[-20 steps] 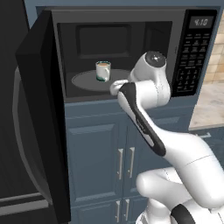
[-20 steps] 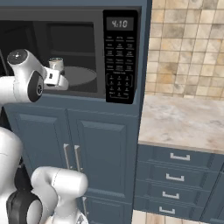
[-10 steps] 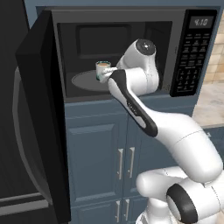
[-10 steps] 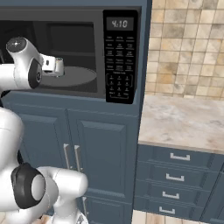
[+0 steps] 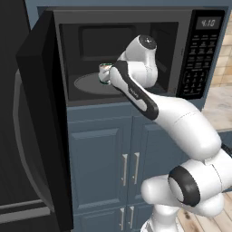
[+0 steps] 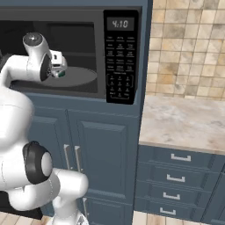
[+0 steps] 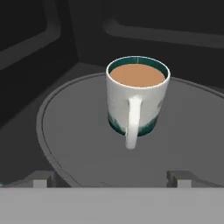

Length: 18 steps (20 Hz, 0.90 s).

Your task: Pick the cup of tea, navigate to the dining table, and place it on the saucer.

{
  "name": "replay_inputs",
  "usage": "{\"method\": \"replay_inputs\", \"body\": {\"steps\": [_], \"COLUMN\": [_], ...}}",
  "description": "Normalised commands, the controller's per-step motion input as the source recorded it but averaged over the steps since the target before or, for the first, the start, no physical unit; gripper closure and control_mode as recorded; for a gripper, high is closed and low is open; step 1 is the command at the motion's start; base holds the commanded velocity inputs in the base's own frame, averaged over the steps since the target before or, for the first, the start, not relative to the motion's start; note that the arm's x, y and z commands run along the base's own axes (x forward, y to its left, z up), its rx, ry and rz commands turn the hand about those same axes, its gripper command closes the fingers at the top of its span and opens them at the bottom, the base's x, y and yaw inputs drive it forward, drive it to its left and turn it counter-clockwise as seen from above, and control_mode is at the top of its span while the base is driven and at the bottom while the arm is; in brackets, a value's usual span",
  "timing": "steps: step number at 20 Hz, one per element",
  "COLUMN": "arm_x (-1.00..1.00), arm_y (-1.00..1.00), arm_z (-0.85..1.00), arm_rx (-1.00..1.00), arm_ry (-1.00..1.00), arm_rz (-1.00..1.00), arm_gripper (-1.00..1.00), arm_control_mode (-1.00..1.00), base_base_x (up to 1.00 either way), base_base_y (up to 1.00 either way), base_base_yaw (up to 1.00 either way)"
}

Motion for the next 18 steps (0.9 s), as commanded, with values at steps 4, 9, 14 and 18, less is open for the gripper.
{"method": "replay_inputs", "body": {"steps": [4,9,14,18], "arm_x": [0.51,0.51,0.30,0.23], "arm_y": [0.03,0.20,0.18,0.01], "arm_z": [-0.09,-0.20,-0.14,-0.02], "arm_rx": [0.00,0.00,0.00,0.00], "arm_ry": [0.02,0.05,0.03,0.00], "arm_rz": [0.09,0.03,0.00,0.00], "arm_gripper": [-1.00,-1.00,-1.00,-1.00], "arm_control_mode": [-1.00,-1.00,-1.00,-1.00], "base_base_x": [0.00,0.00,0.00,0.00], "base_base_y": [0.00,0.00,0.00,0.00], "base_base_yaw": [0.00,0.00,0.00,0.00]}}
